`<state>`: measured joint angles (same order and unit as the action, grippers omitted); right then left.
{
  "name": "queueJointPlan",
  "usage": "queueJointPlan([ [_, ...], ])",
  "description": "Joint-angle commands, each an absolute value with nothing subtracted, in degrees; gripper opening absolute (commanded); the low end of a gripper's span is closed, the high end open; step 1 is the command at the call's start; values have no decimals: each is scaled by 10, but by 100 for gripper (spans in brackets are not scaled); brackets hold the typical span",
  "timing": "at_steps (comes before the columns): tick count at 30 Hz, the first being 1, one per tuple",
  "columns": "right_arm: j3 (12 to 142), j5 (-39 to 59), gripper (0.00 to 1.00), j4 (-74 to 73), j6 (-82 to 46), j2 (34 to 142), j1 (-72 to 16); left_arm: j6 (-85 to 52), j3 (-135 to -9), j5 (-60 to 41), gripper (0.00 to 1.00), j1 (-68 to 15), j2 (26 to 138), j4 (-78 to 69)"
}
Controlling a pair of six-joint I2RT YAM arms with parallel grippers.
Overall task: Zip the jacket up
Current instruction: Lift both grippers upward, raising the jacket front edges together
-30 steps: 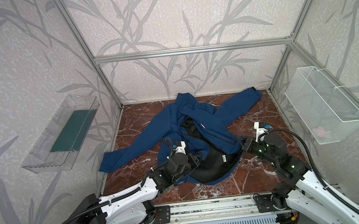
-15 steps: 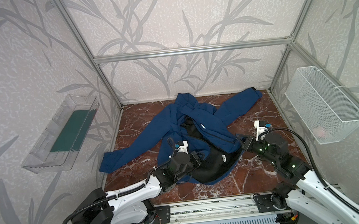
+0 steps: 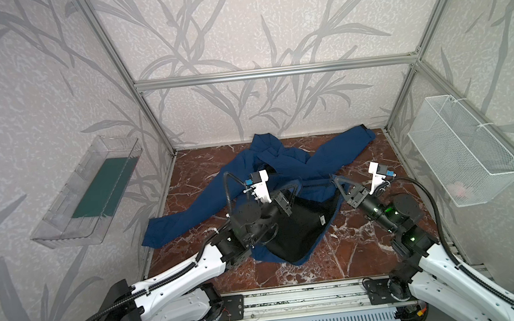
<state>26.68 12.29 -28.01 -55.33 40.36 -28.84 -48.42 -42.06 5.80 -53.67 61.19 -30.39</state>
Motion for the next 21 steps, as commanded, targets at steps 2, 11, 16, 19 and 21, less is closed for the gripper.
queueJointPlan([
  [2, 346, 187, 0, -414, -558, 440, -298, -315, -474, 75, 0, -536, 631, -471],
  [11, 435, 177, 0, -592, -541, 538, -343, -243, -555, 40, 0, -535, 710, -620],
  [16, 474, 171, 0, -657, -565, 590, -361, -257, -582, 43, 0, -521, 736, -652],
  [19, 483, 163, 0, -701, -592, 613, -366, -279, -587, 42, 0, -515, 752, -704],
  [21, 487, 152, 0, -727, -608, 624, -369, -287, -596, 39, 0, -515, 763, -722],
])
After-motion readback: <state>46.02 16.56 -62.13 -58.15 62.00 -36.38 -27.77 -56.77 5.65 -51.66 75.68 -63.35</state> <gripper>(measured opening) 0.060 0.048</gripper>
